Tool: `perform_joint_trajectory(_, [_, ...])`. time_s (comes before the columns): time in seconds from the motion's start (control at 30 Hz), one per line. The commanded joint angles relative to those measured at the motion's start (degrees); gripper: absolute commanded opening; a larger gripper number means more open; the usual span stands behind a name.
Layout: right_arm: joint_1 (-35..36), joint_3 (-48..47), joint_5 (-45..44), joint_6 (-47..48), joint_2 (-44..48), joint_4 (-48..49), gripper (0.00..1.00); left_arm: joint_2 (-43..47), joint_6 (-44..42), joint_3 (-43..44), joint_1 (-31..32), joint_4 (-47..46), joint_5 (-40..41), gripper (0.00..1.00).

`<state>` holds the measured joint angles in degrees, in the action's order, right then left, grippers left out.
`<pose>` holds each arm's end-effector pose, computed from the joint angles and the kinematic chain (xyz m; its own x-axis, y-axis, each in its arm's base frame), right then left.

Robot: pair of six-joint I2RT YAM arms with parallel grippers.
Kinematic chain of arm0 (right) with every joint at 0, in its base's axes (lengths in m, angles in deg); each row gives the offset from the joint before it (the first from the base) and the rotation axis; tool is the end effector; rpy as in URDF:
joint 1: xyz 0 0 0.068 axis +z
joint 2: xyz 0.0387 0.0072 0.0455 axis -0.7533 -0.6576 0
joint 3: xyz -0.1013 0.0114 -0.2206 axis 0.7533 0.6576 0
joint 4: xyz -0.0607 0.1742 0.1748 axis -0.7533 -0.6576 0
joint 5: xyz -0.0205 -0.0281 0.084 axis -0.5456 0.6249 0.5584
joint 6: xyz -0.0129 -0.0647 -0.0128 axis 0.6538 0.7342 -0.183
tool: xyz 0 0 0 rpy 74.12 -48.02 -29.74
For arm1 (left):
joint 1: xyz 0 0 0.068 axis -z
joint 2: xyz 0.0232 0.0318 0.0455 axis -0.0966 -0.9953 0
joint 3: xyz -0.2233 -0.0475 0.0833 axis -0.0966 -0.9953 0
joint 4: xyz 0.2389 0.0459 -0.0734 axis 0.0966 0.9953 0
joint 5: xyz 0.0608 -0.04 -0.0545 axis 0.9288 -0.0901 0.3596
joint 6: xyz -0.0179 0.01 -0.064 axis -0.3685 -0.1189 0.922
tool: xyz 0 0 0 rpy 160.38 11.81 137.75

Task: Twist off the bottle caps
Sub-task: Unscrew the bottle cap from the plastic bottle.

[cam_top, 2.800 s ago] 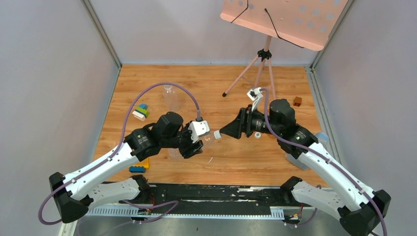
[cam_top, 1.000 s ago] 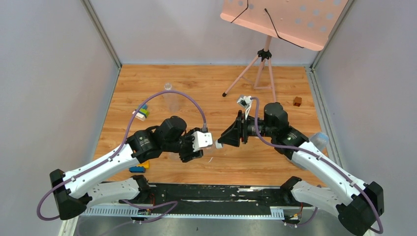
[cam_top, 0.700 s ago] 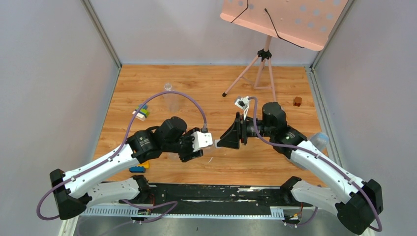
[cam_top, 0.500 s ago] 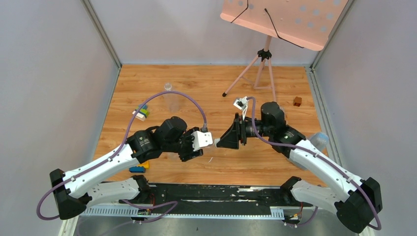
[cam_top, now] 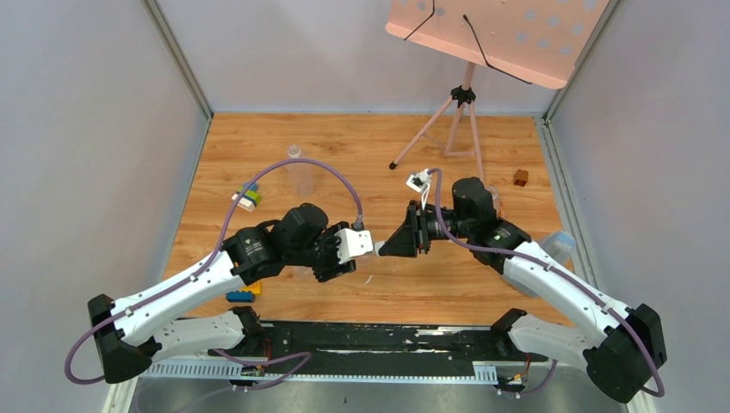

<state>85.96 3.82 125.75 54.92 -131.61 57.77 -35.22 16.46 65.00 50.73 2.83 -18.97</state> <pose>0.1764 0.1836 0.2715 -0.7177 -0.1419 -0.6817 -0.6952 0.2024 0.6898 0.1161 -0.1911 0.2744 -0.0467 0.6719 -0.7391 0.9644 0.2231 0.1419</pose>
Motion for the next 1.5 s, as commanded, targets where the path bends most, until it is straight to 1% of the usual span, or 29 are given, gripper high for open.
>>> perform_joint_trajectory(0.0, [2.22,-1.24,-2.45,2.51,0.87,3.80,0.00,-0.67,-0.12,2.22,0.57,-2.74,-2.16,0.00])
perform_joint_trajectory(0.1, [4.38,0.62,-3.94,8.72,3.38,6.64,0.00,-0.61,0.86,1.87,0.54,-3.84,-4.99,0.00])
perform_joint_trajectory(0.2, [4.90,1.68,-1.28,13.16,5.08,10.16,0.00,-1.28,2.29,2.23,0.56,-3.54,-9.15,0.00])
perform_joint_trajectory(0.3, [5.75,1.11,-3.20,16.88,5.89,9.88,0.00,-2.44,3.36,2.96,0.57,-2.76,-15.36,0.00])
perform_joint_trajectory(0.37, [6.16,0.93,-2.95,19.06,6.03,9.76,0.00,-2.88,4.09,3.17,0.64,-2.32,-18.74,0.00])
perform_joint_trajectory(0.47, [7.83,0.53,-4.57,22.44,5.98,8.42,0.00,-2.97,4.58,3.11,1.01,-1.95,-21.82,0.00])
perform_joint_trajectory(0.67, [10.90,1.32,-7.39,26.91,5.54,8.01,0.00,-3.78,3.94,4.47,1.23,-0.24,-27.34,0.00])
perform_joint_trajectory(0.87, [11.19,1.91,-6.85,28.55,5.31,8.84,0.00,-5.36,2.97,6.40,1.26,2.34,-30.59,0.00])
perform_joint_trajectory(0.93, [11.27,2.60,-5.60,31.24,5.78,9.95,0.00,-5.77,2.96,6.85,1.26,2.68,-32.90,0.00])
perform_joint_trajectory(1.1, [11.32,5.18,-3.63,34.49,8.45,12.66,0.00,-6.50,3.42,7.79,1.29,3.03,-37.84,0.00])
perform_joint_trajectory(1.27, [11.26,6.76,-0.22,37.08,12.39,13.55,0.00,-6.64,3.85,7.42,1.20,1.27,-46.43,0.00])
perform_joint_trajectory(1.3, [11.28,6.92,1.17,37.53,13.06,13.45,0.00,-6.66,4.08,7.09,1.21,0.76,-48.65,0.00])
perform_joint_trajectory(1.47, [11.26,6.43,6.08,40.16,15.03,10.72,0.00,-6.80,5.08,6.80,1.16,-0.64,-54.15,0.00])
